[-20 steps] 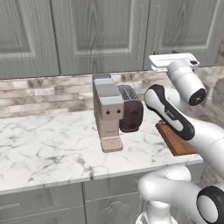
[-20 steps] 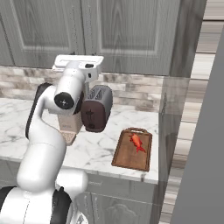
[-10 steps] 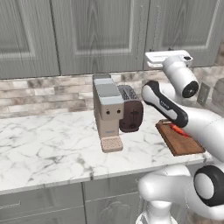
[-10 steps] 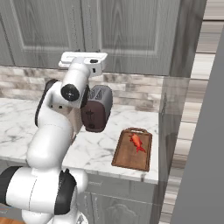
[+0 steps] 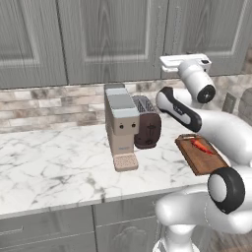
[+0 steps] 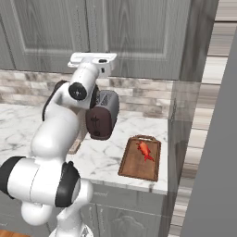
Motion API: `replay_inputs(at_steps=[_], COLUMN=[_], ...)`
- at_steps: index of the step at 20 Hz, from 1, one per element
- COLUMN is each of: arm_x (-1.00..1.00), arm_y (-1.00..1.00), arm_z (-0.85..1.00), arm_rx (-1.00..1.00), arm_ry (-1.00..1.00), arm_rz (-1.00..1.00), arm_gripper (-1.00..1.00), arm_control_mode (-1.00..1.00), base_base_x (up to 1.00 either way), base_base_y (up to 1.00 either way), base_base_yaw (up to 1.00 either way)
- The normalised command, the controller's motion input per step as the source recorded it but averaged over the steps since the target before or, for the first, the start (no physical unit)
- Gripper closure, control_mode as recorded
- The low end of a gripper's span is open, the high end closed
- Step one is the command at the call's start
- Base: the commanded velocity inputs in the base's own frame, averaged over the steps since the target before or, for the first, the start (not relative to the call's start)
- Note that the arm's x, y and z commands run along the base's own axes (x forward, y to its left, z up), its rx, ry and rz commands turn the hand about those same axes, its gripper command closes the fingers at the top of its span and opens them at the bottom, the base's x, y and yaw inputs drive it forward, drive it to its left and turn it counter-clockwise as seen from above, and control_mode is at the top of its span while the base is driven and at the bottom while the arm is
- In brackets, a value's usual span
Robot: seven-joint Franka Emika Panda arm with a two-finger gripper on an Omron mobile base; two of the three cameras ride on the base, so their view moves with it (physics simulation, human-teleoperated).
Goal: Open the cabinet, retrieve the rolling pin, and place it next to the meat on the cutting board to prepare for tenderizing.
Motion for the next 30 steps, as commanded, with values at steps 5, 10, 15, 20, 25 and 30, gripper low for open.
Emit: replay_inputs(at_steps=[5,10,15,20,25,30], arm_x=[0.34,0.33,0.38,0.18,-0.09,-0.21], arm_y=[0.15,0.21,0.17,0.03,0.09,-0.10], arm_z=[0.00,0.00,0.00,-0.02,-0.11,-0.07], arm_rx=[0.00,-0.01,0.00,-0.02,-0.09,-0.02], arm_ry=[0.03,0.04,0.05,0.03,0.03,-0.01], arm_rz=[-0.04,-0.01,0.00,0.00,0.00,0.00], arm_gripper=[-1.00,1.00,1.00,1.00,1.00,1.00], arm_control_mode=[-1.00,-1.00,-1.00,-1.00,-1.00,-1.00], base_base_x=[0.00,0.00,0.00,0.00,0.00,0.00], base_base_y=[0.00,0.00,0.00,0.00,0.00,0.00], base_base_yaw=[0.00,0.00,0.00,0.00,0.00,0.00])
